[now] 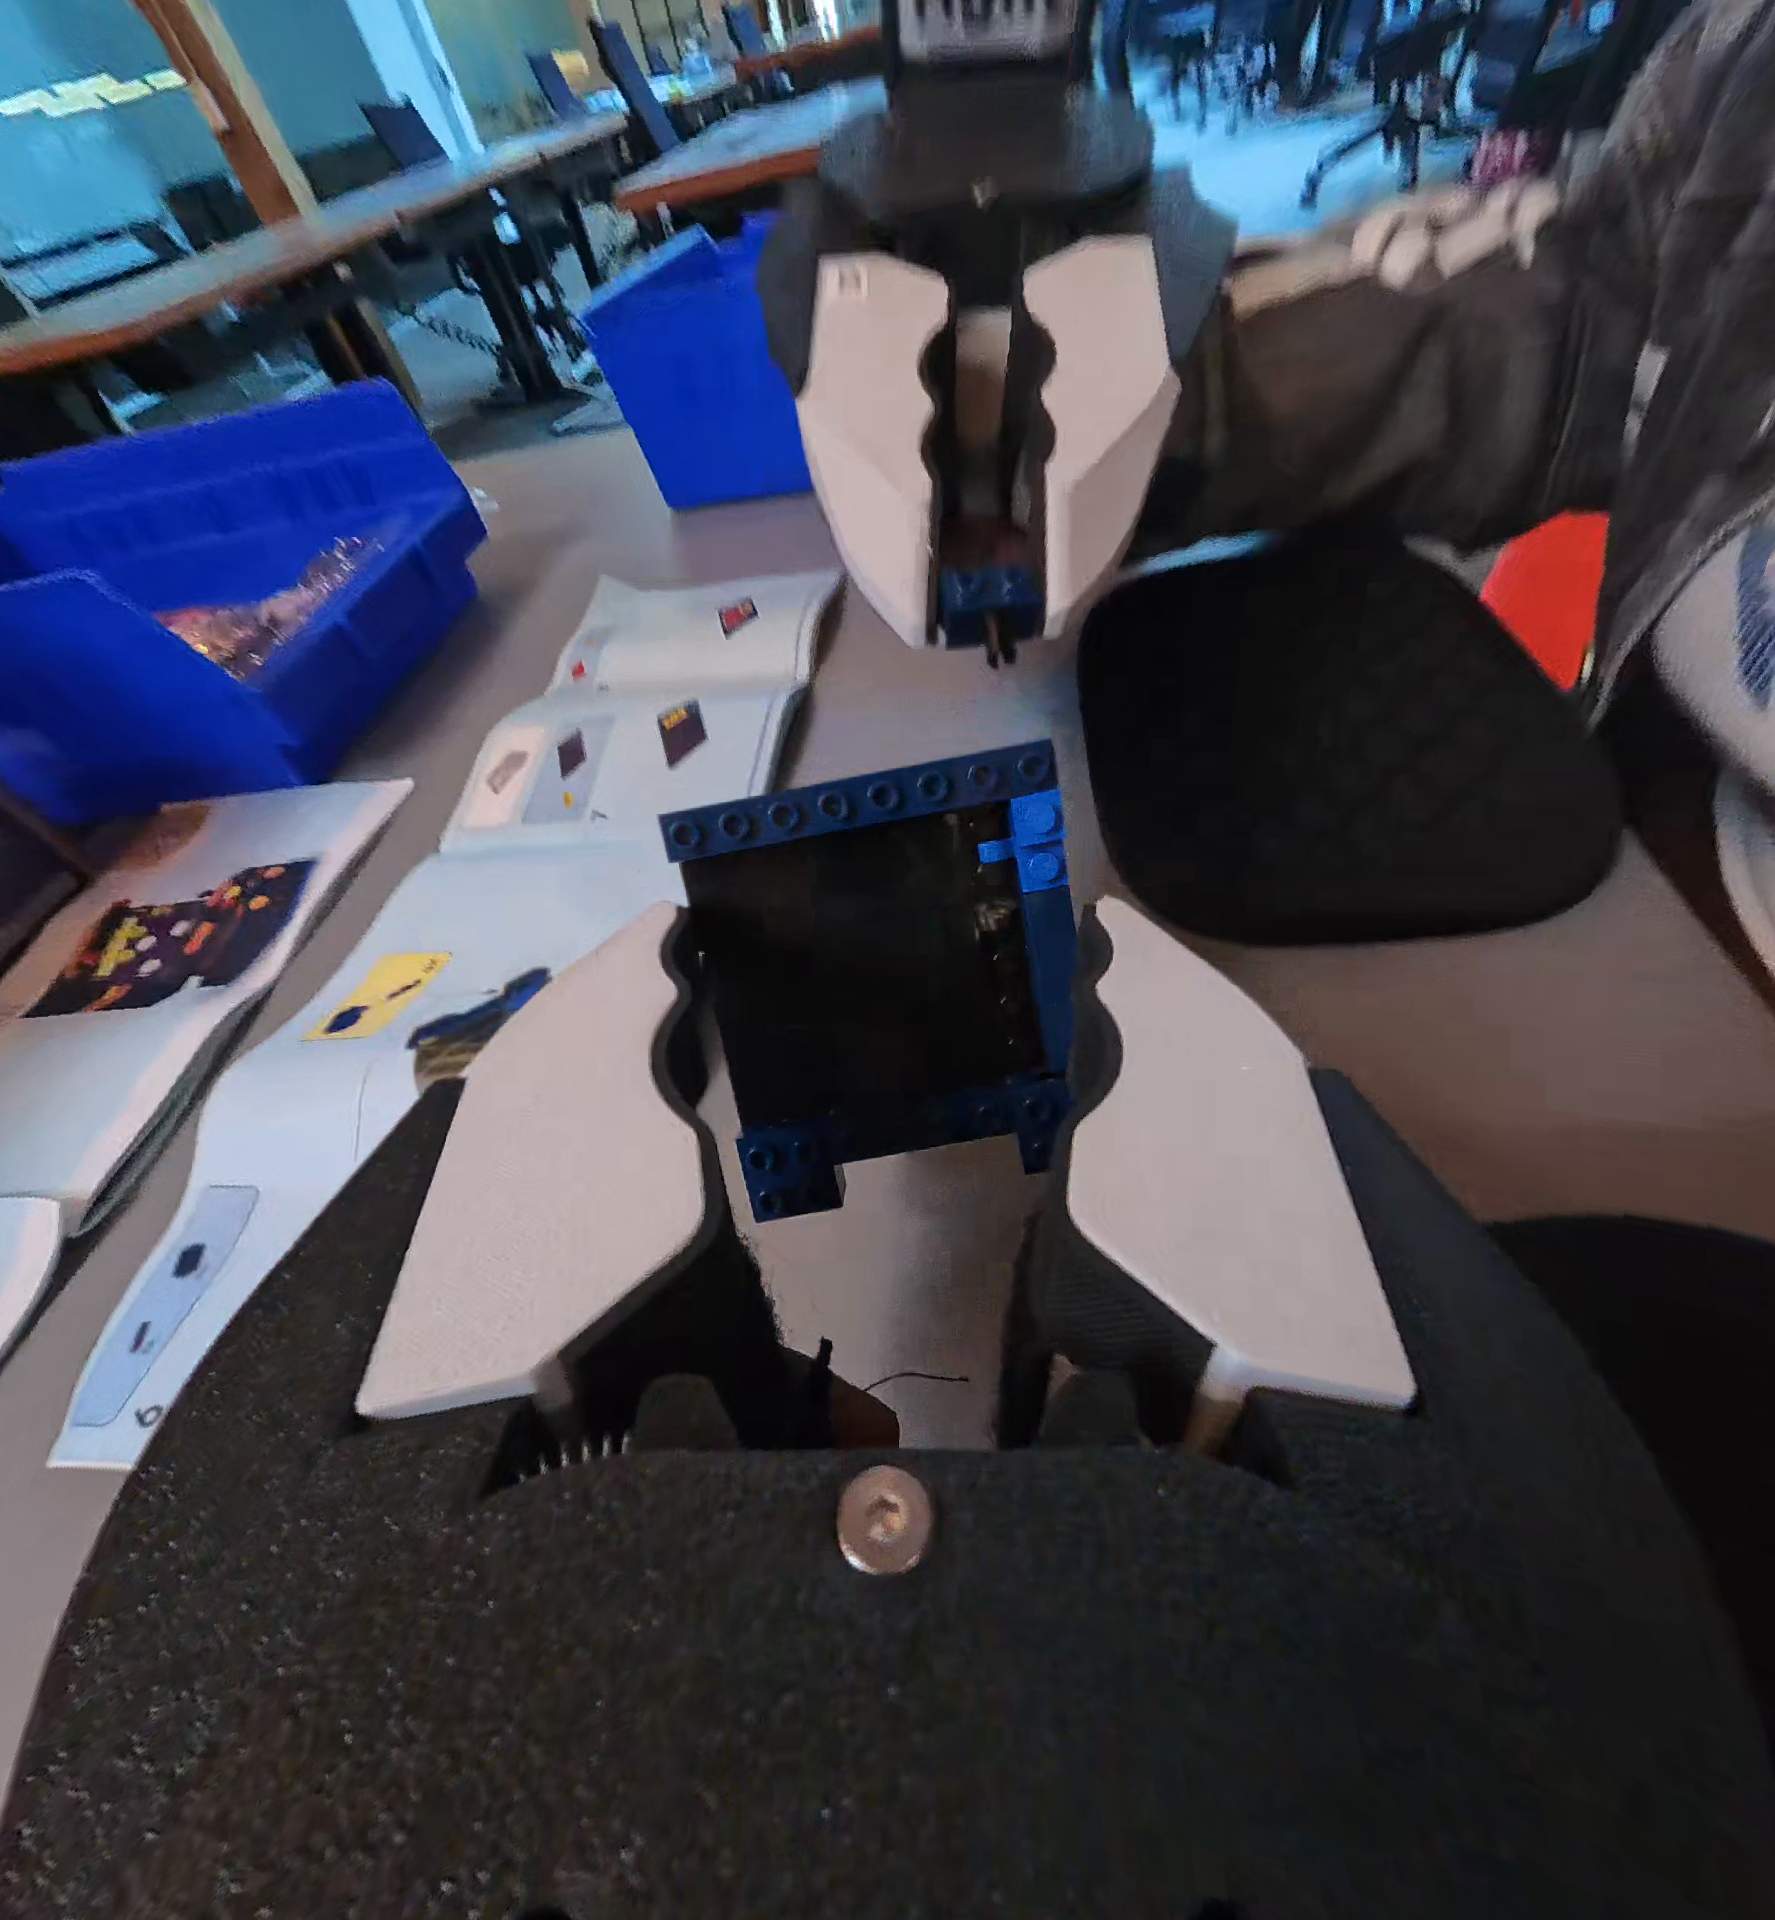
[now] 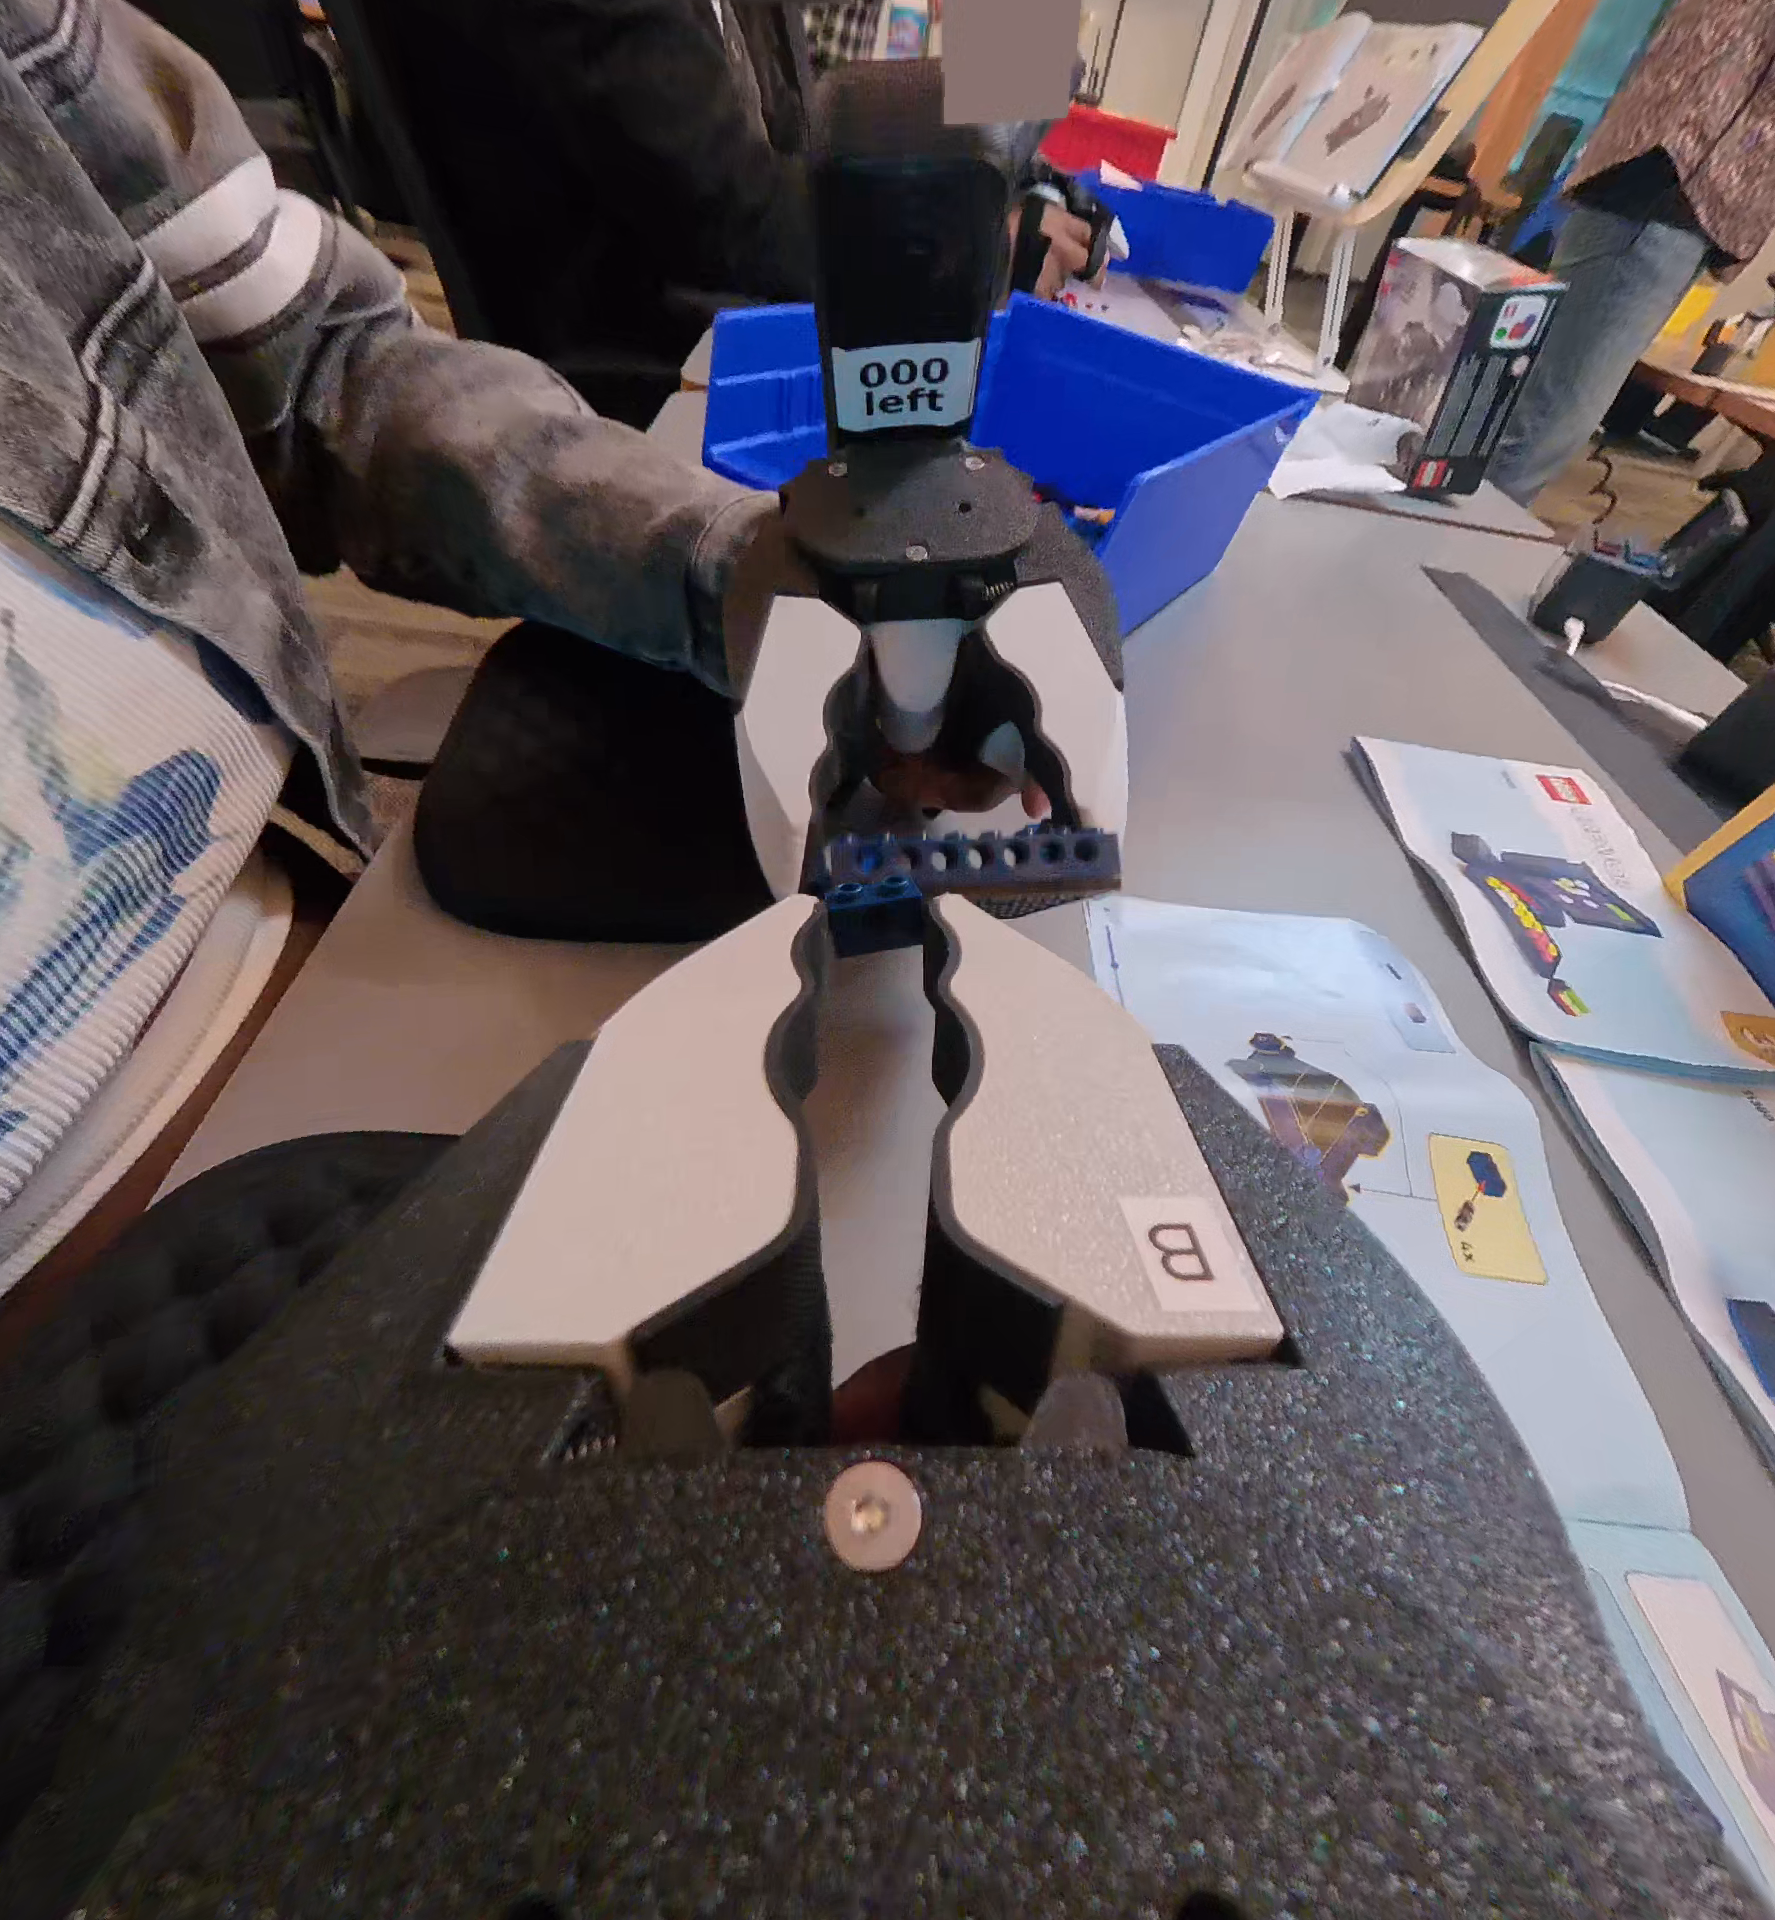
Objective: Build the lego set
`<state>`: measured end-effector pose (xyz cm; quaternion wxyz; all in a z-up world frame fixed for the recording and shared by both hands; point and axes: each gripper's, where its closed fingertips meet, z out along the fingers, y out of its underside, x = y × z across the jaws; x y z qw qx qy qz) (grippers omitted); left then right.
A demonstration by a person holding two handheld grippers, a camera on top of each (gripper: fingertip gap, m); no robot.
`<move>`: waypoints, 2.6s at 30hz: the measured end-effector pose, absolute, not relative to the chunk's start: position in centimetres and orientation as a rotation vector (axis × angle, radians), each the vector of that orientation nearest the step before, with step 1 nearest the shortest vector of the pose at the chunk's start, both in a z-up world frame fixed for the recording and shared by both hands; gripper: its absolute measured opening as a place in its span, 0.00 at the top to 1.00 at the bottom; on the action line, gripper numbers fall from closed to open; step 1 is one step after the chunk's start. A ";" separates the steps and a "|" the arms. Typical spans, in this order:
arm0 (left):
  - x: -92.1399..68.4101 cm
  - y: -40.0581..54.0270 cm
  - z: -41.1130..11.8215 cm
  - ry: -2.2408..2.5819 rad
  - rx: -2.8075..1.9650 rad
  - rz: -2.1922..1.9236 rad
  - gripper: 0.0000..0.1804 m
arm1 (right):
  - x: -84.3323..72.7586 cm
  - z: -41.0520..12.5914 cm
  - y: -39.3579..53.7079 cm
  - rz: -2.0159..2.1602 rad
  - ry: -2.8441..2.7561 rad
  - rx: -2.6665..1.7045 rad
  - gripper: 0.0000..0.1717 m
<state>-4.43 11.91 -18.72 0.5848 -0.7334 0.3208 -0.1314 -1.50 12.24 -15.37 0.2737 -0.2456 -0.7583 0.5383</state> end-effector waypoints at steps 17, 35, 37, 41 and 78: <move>-3.9 11.9 -22.5 0.866 -1.924 -0.242 0.62 | -1.5 -20.2 11.7 1.298 -2.175 -0.698 0.90; -4.0 12.1 -23.0 0.872 -1.950 -0.198 0.63 | -1.6 -21.6 11.7 1.233 -2.177 -0.645 0.90; -4.1 12.1 -22.9 0.860 -1.951 -0.201 0.63 | -1.7 -21.5 11.7 1.230 -2.169 -0.644 0.90; -4.2 12.3 -24.2 0.856 -2.055 -0.198 0.63 | -1.8 -23.5 12.3 1.068 -2.267 -0.682 0.90; -4.1 11.8 -25.4 0.742 -2.213 -0.362 0.62 | -1.2 -25.0 12.1 1.278 -2.462 -1.079 0.90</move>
